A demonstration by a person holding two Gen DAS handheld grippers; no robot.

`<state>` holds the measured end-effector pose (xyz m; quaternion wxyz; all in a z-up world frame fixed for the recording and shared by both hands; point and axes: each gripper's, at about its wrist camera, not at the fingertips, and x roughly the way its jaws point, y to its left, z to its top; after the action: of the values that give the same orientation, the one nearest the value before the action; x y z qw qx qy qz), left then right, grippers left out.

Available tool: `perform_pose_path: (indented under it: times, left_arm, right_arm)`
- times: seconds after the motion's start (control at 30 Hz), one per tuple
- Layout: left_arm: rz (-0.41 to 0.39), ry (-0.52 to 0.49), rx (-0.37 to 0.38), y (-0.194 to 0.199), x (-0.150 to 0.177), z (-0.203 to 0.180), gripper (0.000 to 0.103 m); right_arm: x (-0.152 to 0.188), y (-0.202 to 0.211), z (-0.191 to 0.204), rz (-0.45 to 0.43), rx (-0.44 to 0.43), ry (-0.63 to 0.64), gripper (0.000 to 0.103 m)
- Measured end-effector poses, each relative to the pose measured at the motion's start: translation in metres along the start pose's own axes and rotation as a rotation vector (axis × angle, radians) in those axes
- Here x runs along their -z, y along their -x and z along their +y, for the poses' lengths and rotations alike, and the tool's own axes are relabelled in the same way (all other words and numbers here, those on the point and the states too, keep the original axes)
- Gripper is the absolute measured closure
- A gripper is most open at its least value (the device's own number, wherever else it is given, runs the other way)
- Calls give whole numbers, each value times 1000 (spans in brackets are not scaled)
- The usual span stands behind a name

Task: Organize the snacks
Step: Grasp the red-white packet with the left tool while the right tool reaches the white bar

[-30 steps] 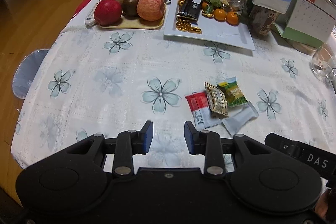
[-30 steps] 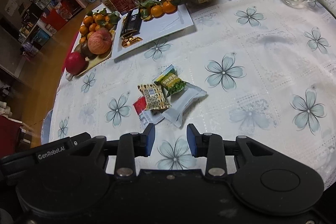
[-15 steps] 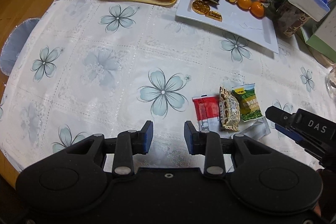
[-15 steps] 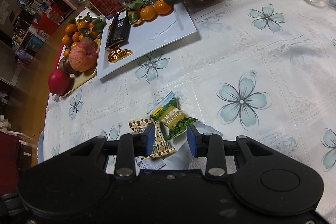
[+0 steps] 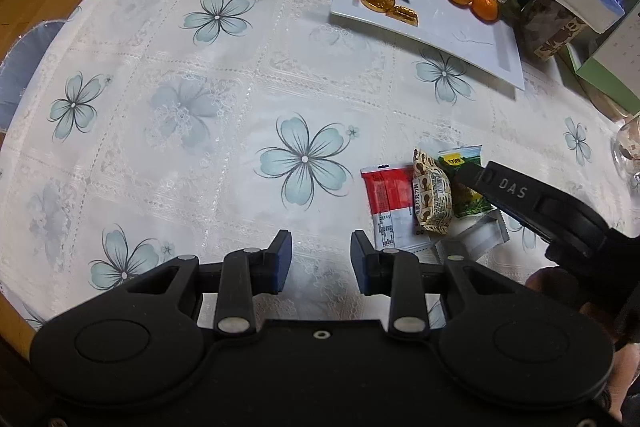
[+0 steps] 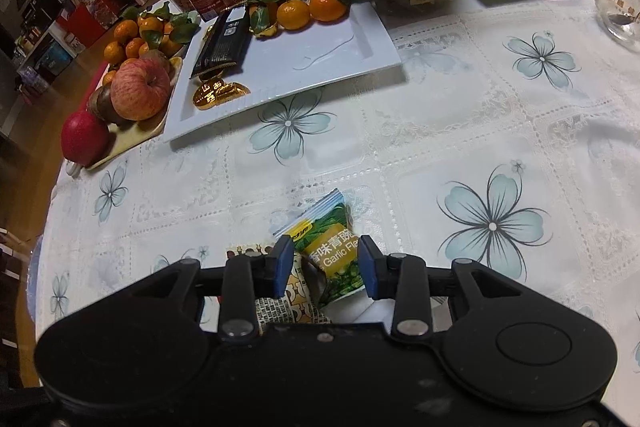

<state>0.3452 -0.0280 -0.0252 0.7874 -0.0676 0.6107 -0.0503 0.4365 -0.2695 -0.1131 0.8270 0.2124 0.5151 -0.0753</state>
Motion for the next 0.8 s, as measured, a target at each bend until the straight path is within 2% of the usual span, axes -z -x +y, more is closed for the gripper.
perform_pose_path:
  times: [0.13,0.33,0.63,0.67,0.8]
  left_arm:
    - [-3,3,16,4,0,2,61]
    - [-5,7,25,3,-2,4,61]
    - [-2,-4,-1,-6,-2,-6,62]
    - [0,-10,-6,-7,-1,-8,62]
    - [5,-27,-27,-14,1,-17,62]
  right_arm:
    - [3,-7,6,-30,40,51,59]
    - [3,-11,7,-40,43,66,60]
    - [7,7,0,20,-19,80,81]
    - [8,9,-1,34,-11,85,99]
    - [12,11,-16,106,-53,47,99]
